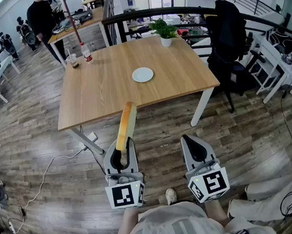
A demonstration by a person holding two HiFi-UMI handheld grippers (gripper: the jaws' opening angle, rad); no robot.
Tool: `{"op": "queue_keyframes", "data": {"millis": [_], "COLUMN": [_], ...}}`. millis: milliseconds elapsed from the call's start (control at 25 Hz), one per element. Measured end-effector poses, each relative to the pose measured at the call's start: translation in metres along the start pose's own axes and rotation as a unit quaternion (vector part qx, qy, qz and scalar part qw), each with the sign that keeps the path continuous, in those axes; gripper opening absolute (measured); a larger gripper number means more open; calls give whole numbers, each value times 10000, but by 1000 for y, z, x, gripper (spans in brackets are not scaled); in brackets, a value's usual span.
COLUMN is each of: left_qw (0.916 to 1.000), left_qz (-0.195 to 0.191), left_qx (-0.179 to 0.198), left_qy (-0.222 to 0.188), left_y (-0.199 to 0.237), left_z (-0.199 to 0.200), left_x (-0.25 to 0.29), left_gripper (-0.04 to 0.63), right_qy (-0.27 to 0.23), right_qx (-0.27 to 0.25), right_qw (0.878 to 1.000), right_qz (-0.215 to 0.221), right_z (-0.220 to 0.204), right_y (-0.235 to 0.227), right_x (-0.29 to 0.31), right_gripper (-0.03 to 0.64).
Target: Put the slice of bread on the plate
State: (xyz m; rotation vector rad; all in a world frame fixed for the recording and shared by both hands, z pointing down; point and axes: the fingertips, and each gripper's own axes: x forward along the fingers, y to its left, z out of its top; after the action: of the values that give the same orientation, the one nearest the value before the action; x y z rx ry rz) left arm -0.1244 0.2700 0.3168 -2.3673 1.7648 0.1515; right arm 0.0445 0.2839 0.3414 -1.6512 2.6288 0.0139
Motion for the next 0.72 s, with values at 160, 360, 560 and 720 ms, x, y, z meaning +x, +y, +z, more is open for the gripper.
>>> {"op": "queue_keyframes", "data": {"millis": [160, 360, 560, 720], "left_qw": [10000, 10000, 10000, 9997], "left_qz": [29, 12, 54, 184], "left_qx": [15, 34, 12, 64], "left_qy": [-13, 21, -36, -138], "left_y": [-5, -16, -30, -32], "left_z": [0, -3, -6, 2], "left_x": [5, 17, 29, 37], "left_gripper": [91, 91, 91, 91], "right_qy": [-17, 19, -41, -126], "right_qx": [31, 79, 198, 197], "right_qw": [10000, 9999, 9997, 9997], "right_qz": [-18, -99, -113, -23], "right_z": [-1, -6, -8, -5], "right_y": [-9, -30, -52, -63], "right_x": [0, -2, -7, -13], "right_gripper": [18, 18, 18, 18]}}
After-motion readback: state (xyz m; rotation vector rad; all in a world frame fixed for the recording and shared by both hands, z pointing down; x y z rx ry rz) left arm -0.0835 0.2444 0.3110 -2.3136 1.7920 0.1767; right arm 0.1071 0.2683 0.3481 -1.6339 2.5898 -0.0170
